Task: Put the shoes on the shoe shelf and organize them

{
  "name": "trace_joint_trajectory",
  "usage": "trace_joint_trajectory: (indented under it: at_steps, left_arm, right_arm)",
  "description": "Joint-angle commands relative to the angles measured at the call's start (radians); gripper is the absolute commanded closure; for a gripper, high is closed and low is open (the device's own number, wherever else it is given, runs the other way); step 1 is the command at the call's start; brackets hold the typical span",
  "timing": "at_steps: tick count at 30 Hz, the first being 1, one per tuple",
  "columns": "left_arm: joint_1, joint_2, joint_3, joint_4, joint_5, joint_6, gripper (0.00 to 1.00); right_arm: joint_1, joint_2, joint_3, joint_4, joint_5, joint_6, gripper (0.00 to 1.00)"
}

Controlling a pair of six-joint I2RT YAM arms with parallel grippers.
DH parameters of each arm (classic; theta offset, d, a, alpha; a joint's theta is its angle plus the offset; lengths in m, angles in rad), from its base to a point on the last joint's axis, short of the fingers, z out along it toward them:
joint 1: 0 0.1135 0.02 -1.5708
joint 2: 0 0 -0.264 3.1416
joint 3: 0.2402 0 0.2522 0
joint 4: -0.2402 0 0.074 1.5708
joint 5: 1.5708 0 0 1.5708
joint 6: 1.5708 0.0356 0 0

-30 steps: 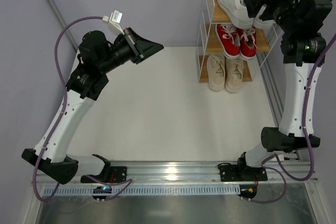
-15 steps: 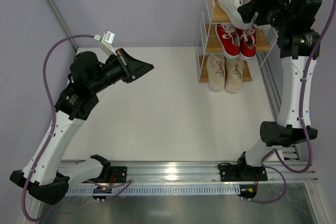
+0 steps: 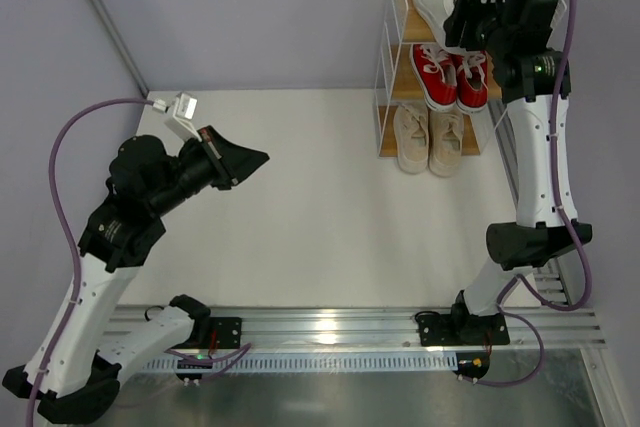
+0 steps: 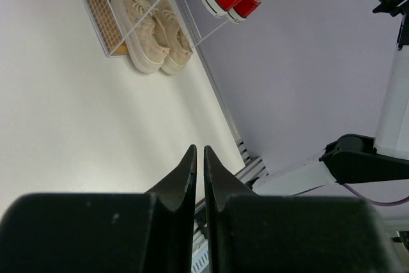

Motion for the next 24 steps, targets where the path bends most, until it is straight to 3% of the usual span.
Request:
trace_joint_trajectory:
  at_steps: [1, 2, 3, 5, 6, 7, 15, 24]
  left_arm:
    - [-0.004, -0.027, 0.002, -0.048, -0.044, 0.064, 0.95]
    - [-0.004, -0.035, 0.000, -0.055, -0.048, 0.068, 0.95]
    - [-0.004, -0.038, -0.001, -0.067, -0.054, 0.071, 0.96]
    - [-0.004, -0.047, -0.007, -0.073, -0.057, 0.074, 0.96]
    - [-0.005, -0.050, -0.010, -0.075, -0.059, 0.074, 0.97]
    - [-0.005, -0.052, -0.015, -0.075, -0.060, 0.074, 0.97]
    - [-0.004, -0.060, -0.023, -0.084, -0.060, 0.063, 0.99]
    - [-0.004, -0.081, -0.040, -0.091, -0.059, 0.045, 1.00]
  right_arm:
    - [0.009, 0.024, 0.038, -0.028, 0.102, -0.010, 0.40]
    - [0.009, 0.028, 0.046, -0.020, 0.110, -0.008, 0.47]
    - [0.011, 0.032, 0.054, -0.015, 0.133, -0.005, 0.61]
    - [0.009, 0.035, 0.066, 0.008, 0.159, 0.004, 0.76]
    - [0.009, 0.033, 0.067, 0.017, 0.191, 0.004, 0.90]
    - [0.009, 0.029, 0.066, 0.025, 0.207, 0.004, 0.96]
    - [0.009, -0.033, 0.012, 0.095, 0.414, 0.052, 0.96]
    - [0.033, -0.059, -0.049, 0.152, 0.454, 0.114, 0.96]
